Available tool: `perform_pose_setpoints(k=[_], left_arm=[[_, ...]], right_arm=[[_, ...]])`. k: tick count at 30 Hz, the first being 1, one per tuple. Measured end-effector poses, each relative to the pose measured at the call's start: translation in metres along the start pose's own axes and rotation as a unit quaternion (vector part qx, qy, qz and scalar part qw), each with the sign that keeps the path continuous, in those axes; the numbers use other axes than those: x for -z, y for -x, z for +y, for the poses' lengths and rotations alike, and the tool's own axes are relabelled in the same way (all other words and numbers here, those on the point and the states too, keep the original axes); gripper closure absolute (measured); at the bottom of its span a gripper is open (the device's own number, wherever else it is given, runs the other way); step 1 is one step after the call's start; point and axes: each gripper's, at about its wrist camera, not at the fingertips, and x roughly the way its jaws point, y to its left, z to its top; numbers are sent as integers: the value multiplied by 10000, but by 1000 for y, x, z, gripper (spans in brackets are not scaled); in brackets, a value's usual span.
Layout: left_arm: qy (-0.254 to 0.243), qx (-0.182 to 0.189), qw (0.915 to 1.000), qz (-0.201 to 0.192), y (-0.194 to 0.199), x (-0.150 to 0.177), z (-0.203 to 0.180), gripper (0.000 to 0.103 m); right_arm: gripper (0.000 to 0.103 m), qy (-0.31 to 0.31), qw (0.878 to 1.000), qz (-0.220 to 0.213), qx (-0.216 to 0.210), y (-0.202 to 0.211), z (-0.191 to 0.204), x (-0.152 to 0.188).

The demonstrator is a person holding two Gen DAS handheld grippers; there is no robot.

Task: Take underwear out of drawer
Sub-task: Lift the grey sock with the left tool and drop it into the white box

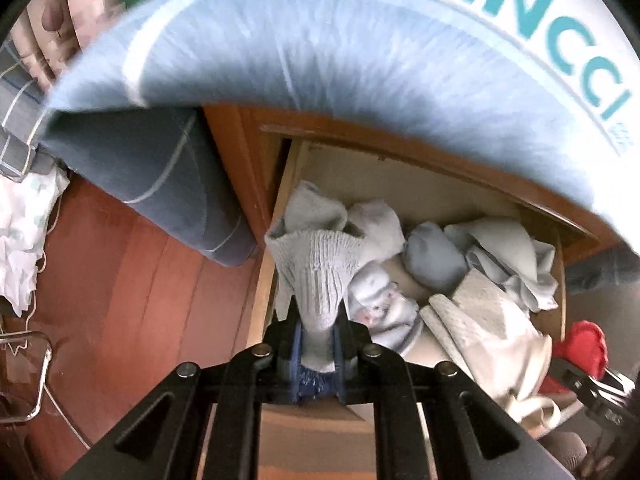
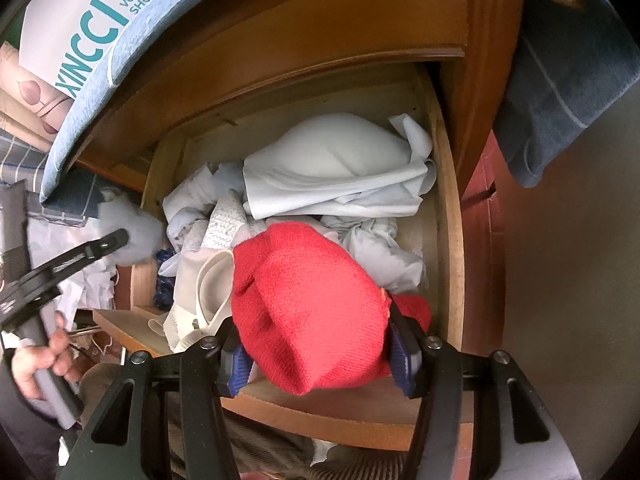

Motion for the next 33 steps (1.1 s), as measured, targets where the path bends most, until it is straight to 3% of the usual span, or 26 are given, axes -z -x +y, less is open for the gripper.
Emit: perform_pose_setpoints(k=[12,21,27,33], left_arm=[[-463,419,9970,-465,90,8,2,90],[-845,745,9880,-1059,171,2,-8,90],[-1103,981,9744,-1698,242,-26,-17,90],[-1483,1034,9528,-2440,301,-84,-43,90]], right_arm=[[50,166,9994,-6,306,-12,12,1],[51,198,9990,2,404,-13,14,1],[51,208,9989,-5,408,-13,13,1],[51,194,9991,-1,377,-12,13,1]])
